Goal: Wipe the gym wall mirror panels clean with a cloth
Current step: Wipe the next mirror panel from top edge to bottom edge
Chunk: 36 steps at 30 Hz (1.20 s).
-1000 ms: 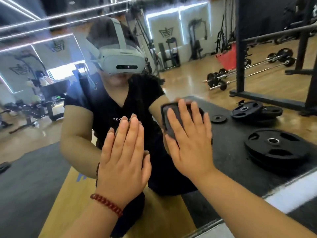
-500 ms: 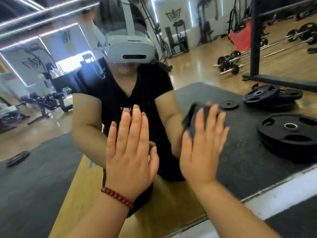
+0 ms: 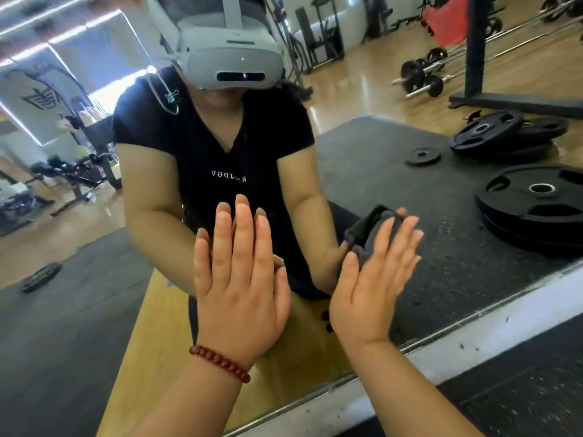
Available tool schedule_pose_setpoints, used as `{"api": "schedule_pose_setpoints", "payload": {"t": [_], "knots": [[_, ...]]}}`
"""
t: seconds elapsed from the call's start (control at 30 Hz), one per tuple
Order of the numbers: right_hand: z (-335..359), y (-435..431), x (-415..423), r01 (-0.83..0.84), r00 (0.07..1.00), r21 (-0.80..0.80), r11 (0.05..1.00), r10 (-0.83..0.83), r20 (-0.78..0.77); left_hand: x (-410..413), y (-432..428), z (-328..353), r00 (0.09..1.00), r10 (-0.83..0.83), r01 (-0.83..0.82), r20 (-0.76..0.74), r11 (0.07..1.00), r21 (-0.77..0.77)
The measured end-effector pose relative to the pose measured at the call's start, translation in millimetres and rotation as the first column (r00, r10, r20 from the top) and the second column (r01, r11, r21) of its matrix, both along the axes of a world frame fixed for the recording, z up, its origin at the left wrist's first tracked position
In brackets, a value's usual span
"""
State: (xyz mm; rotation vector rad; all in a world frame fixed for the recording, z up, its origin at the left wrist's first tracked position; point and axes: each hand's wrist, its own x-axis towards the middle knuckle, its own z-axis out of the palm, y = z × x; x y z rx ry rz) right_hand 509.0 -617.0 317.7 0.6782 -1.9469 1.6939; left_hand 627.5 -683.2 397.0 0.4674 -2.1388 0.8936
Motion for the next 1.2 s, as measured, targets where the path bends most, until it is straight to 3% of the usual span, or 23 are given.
{"api": "schedule_pose_setpoints", "payload": {"t": [0.1,0.17,0.27,0.37,0.43,0.53,0.6,0.73,0.83,1.0,1.07,1.13,1.2], "knots": [[-31,-2,21,-0.032,0.971,0.231,0.973,0.084,-0.222,0,-1,-11,1.0,0.01,-0.01,0.011,1.0,-0.019],[-10,-2,6,-0.009,0.974,0.182,0.983,0.049,-0.221,0,-2,-17,1.0,0.014,-0.014,0.014,1.0,-0.017],[23,4,-29,0.03,0.998,-0.02,0.999,-0.031,-0.056,-1,0,-24,1.0,0.019,-0.02,0.016,1.0,0.024],[1,8,-35,0.029,1.0,-0.062,0.998,-0.029,0.008,-2,3,-35,1.0,0.025,-0.026,0.016,0.998,0.061],[-33,6,-23,0.019,0.977,-0.114,0.993,0.006,0.213,-4,6,-41,0.999,0.027,-0.029,0.019,0.995,0.091],[-68,1,6,0.012,0.829,-0.188,0.982,0.095,0.552,-8,9,-48,0.999,0.037,-0.037,0.005,0.992,0.118],[-69,-2,15,-0.006,0.815,-0.178,0.984,0.108,0.57,-10,9,-51,0.999,0.04,-0.039,-0.014,0.994,0.104],[-53,3,-14,0.024,0.931,-0.149,0.989,0.033,0.364,-14,10,-54,0.998,0.04,-0.034,-0.046,0.994,0.108],[-62,8,-34,0.071,0.936,-0.183,0.98,-0.002,0.353,-16,9,-59,0.997,0.05,-0.042,-0.063,0.992,0.117],[-80,10,-32,0.164,0.721,-0.267,0.95,0.07,0.69,-19,12,-61,0.995,0.053,-0.039,-0.082,0.987,0.158],[-65,8,-26,0.114,0.801,-0.243,0.963,0.056,0.596,-20,15,-60,0.996,0.05,-0.036,-0.073,0.981,0.19],[-38,6,-27,0.068,0.916,-0.204,0.977,0.02,0.4,-22,20,-59,0.998,0.047,-0.036,-0.049,0.977,0.209],[-18,8,-41,0.071,0.961,-0.168,0.983,-0.022,0.277,-23,25,-54,0.998,0.057,-0.049,-0.035,0.98,0.193]]}}
